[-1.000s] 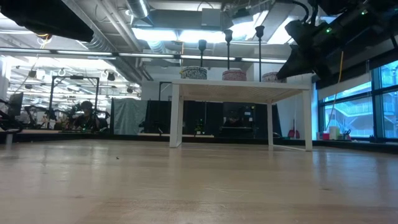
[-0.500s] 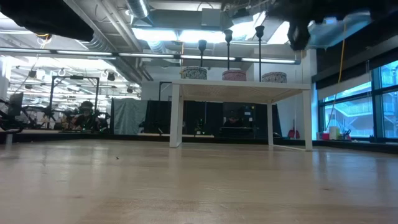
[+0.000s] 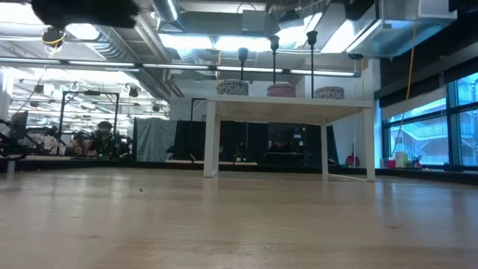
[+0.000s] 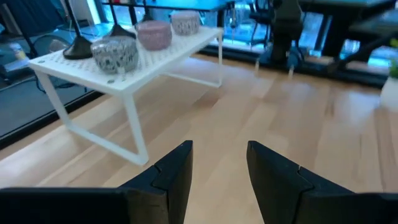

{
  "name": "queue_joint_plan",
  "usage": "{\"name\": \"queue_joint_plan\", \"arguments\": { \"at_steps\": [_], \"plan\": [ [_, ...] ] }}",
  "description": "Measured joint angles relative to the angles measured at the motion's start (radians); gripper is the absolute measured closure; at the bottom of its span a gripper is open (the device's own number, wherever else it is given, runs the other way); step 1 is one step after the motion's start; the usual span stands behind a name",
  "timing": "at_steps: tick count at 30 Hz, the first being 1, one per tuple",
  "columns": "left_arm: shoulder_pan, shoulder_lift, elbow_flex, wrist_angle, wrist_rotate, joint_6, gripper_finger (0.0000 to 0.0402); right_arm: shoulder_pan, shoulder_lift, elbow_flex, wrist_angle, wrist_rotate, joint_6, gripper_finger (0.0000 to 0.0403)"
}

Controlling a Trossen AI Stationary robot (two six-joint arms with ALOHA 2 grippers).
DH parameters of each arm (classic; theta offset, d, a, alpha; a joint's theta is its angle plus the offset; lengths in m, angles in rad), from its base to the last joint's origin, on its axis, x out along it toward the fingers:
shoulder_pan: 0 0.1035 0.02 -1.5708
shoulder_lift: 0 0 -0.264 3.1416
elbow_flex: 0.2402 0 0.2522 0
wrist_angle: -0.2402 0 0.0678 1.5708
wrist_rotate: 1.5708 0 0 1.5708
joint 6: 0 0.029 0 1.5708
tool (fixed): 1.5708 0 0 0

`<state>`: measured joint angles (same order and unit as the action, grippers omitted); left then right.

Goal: Pick & Place candle stick holders
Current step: Return to Home Position

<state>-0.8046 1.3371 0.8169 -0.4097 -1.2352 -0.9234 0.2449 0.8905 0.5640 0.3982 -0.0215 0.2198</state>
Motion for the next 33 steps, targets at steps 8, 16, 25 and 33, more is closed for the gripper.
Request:
{"name": "queue_joint_plan", "arguments": {
  "at_steps": [8, 16, 25, 33],
  "plan": [
    [0.146, 0.046, 0.0, 0.389, 0.161, 0.306, 0.0266, 0.0, 0.0, 0.0, 0.041, -0.069, 0.048, 0.0403],
    [0.233, 0.151, 0.0, 0.684, 0.454, 0.477, 0.037, 0.0, 0.0, 0.0, 0.035, -0.069, 0.061, 0.0403],
    [0.202, 0.154, 0.0, 0.707, 0.407, 0.54, 0.04, 0.0, -0.002, 0.0, 0.041, -0.069, 0.14, 0.0403],
    [0.215, 0.154, -0.001, 0.691, 0.415, 0.532, 0.0399, 0.0, -0.001, 0.0, 0.003, -0.069, 0.126, 0.0402]
  ]
}}
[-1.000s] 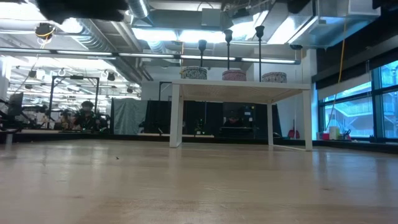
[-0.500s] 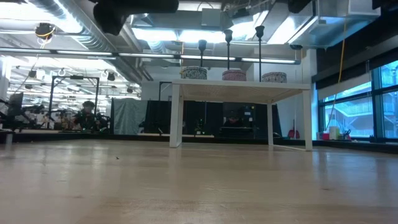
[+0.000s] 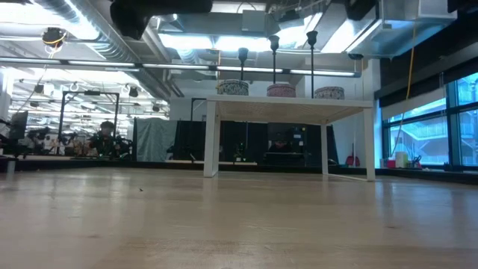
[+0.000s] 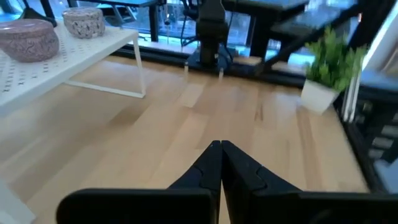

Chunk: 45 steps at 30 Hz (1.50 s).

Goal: Pick & Place candle stick holders
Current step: Return to Home Position

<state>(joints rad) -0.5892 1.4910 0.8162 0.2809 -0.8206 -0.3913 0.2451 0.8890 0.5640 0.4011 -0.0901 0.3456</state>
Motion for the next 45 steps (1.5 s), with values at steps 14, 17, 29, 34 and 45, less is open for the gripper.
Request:
{"name": "queue_joint_plan", "arguments": {
  "at_steps": [14, 17, 29, 34, 45],
  "plan": [
    [0.007, 0.0, 0.0, 0.016, 0.029, -0.014, 0.0399, -0.063, -0.122, -0.051, -0.091, -0.074, -0.208, 0.0402],
    [-0.001, 0.0, 0.0, 0.003, 0.029, -0.014, 0.04, -0.07, -0.197, -0.102, -0.093, 0.001, -0.194, 0.0402],
    [0.004, 0.0, 0.0, 0.0, -0.017, 0.02, 0.04, -0.069, -0.458, -0.233, -0.214, 0.087, -0.228, 0.0402],
    [0.028, 0.0, 0.0, 0.0, 0.03, 0.033, 0.04, -0.069, -0.518, -0.268, -0.266, 0.139, -0.219, 0.0402],
    [0.03, -0.001, 0.001, 0.061, 0.028, 0.163, 0.04, -0.069, -0.611, -0.344, -0.264, 0.141, -0.241, 0.0402]
  ]
}}
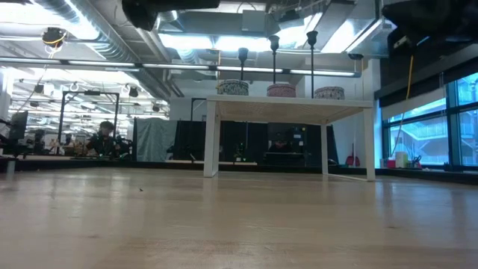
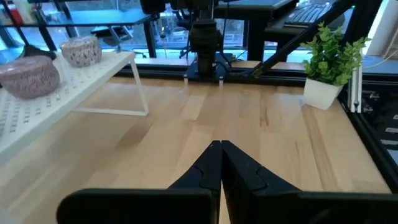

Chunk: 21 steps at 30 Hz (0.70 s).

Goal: Pick & Place candle stick holders
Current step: Return to Home Position

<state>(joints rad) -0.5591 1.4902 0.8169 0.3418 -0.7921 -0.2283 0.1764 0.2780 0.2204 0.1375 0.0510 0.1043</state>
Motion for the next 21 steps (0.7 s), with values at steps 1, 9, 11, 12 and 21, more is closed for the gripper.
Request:
{"name": "queue_joint_plan", "arguments": {
  "at_steps": [1, 9, 11, 12, 21],
  "plan": [
    [0.0, 0.0, 0.0, 0.006, 0.0, 0.008, 0.04, 0.0, -0.008, -0.003, 0.0, -0.01, 0.0, 0.0402],
    [0.068, 0.0, 0.0, 0.066, 0.192, 0.05, 0.04, 0.001, -0.046, -0.036, -0.007, -0.078, 0.042, 0.0402],
    [0.091, 0.0, 0.0, 0.087, 0.226, 0.075, 0.04, 0.001, -0.053, -0.049, -0.009, -0.074, 0.051, 0.0402],
    [0.104, 0.0, 0.0, 0.101, 0.242, 0.093, 0.04, 0.001, -0.057, -0.054, -0.009, -0.068, 0.053, 0.0402],
    [0.299, -0.025, 0.001, 0.136, 0.556, 0.164, 0.04, 0.001, -0.066, -0.058, -0.042, -0.061, 0.059, 0.0402]
  ]
}}
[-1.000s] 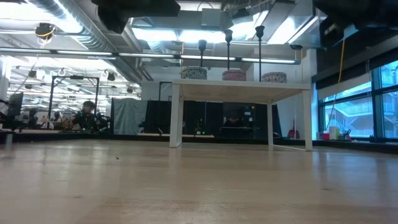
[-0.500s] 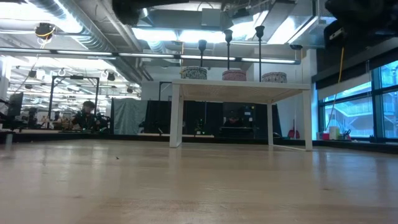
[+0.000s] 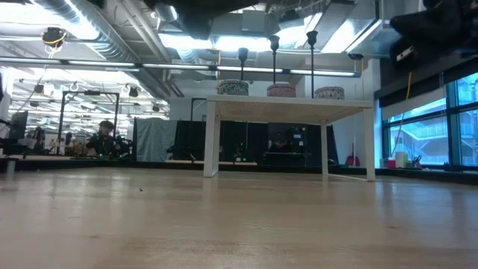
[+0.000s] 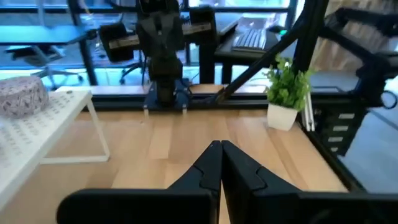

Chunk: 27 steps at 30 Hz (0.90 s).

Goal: Pick & Place candle stick holders
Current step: Return to Home Position

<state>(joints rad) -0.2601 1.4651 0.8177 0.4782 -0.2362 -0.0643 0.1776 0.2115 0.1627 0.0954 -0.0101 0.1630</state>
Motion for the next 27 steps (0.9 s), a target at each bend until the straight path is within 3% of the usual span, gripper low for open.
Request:
{"name": "queue_joint_plan", "arguments": {
  "at_steps": [7, 13, 19, 27],
  "plan": [
    [0.156, -0.032, -0.005, -0.003, 0.244, 0.05, 0.04, 0.0, -0.01, 0.0, -0.045, 0.036, 0.012, 0.0402],
    [0.283, -0.058, -0.128, 0.176, 0.387, 0.019, 0.04, 0.0, -0.033, 0.0, -0.08, 0.031, 0.011, 0.0402],
    [0.328, -0.127, -0.386, 0.438, 0.393, -0.035, 0.04, 0.0, -0.044, 0.0, -0.105, 0.024, 0.012, 0.0402],
    [0.341, -0.341, -0.7, 0.522, 0.353, -0.089, 0.04, 0.001, -0.043, 0.0, -0.114, 0.017, 0.012, 0.0402]
  ]
}}
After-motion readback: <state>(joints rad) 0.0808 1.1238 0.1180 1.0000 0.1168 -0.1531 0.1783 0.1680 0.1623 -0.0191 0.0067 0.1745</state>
